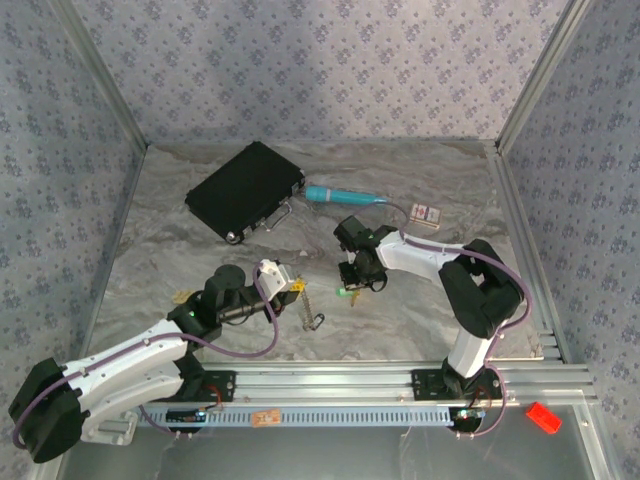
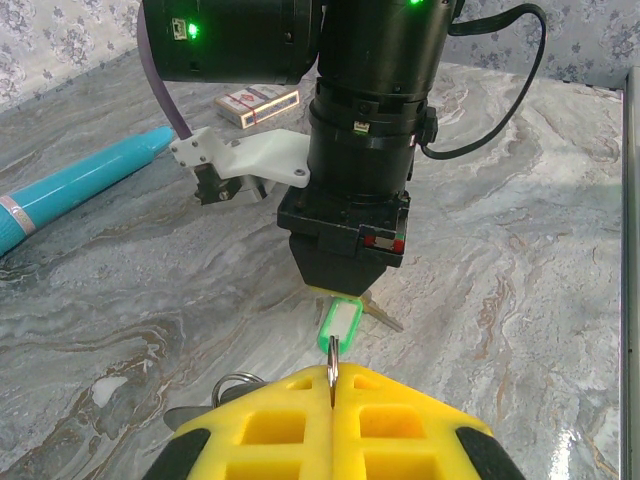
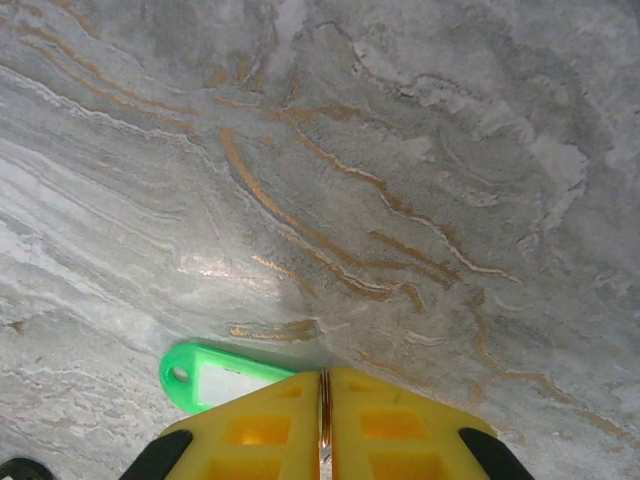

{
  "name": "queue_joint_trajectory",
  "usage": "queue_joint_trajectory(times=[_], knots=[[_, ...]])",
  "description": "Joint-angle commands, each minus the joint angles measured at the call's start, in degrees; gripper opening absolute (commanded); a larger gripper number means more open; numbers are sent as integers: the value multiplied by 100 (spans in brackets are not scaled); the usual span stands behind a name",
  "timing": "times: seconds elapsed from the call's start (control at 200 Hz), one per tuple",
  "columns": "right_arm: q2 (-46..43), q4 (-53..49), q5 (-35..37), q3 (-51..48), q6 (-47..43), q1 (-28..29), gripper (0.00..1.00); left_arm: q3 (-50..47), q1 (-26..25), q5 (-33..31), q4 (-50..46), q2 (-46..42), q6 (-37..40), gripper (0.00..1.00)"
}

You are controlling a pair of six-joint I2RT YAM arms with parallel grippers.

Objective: Put the keys on the keyring

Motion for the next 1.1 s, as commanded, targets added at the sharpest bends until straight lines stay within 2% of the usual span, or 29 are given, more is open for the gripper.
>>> queue_joint_trajectory(times=[0.0,0.195,0.355,0.49,0.755,1.094], knots=[[131,-199,98,174,-74,38,12,183,-24,68,56,-106,88,0],[156,-215,106,195,-85,47,8,183,-26,72,46,-122,88,0],[100,-245,128,205,-91,55,0,192,-25,72,40,-133,92,0],[-210,-157,176,120,-158,73,0,199,-23,55,25,-160,71,0],[-2083,800,10,-631,-1152,172,0,269,-20,-47,-46,-218,-186,0],[-3975,2185,-1482,-1539,-3451,345,0,555,-36,119,-264,-241,-710,0]])
